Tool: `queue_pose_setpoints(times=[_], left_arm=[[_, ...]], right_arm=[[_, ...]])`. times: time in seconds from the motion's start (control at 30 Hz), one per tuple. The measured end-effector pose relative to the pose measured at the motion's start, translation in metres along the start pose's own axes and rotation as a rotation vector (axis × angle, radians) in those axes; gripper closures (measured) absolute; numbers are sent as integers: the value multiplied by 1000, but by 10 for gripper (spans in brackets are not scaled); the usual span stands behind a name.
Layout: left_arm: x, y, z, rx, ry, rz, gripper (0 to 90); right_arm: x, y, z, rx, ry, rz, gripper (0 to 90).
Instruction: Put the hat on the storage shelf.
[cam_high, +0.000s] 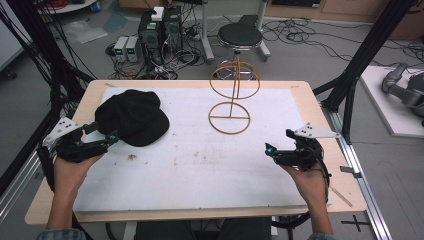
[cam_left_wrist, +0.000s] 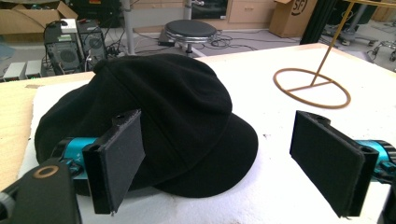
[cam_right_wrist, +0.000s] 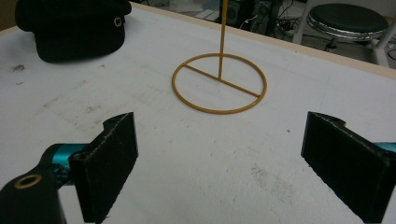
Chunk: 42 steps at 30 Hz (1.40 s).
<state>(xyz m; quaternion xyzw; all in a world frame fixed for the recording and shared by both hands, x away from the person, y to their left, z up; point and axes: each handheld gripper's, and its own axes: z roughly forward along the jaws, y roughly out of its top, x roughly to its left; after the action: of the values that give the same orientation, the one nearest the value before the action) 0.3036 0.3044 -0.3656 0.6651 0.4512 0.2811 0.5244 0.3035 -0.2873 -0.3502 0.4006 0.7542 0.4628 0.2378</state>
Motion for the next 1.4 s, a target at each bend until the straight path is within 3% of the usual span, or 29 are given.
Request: queue_pose_setpoints(times=[0.37, 0.57, 0.83, 1.1, 1.33, 1.4], left_arm=[[2, 0, 2, -7, -2, -2, 182], [5, 9, 2, -21, -4, 11, 182], [22, 14, 6, -11, 23, 5, 182], [39, 22, 19, -24, 48, 0, 182], [48, 28, 37, -24, 47, 7, 181], [50, 29, 42, -30, 45, -7, 181]], right_arm=[[0, 0, -1, 1, 1, 8, 106], [-1, -1, 0, 1, 1, 9, 106], [-3, -2, -1, 1, -1, 17, 106], [-1, -3, -1, 9, -1, 13, 106], [1, -4, 0, 15, 1, 3, 106], [1, -5, 1, 21, 1, 2, 106]])
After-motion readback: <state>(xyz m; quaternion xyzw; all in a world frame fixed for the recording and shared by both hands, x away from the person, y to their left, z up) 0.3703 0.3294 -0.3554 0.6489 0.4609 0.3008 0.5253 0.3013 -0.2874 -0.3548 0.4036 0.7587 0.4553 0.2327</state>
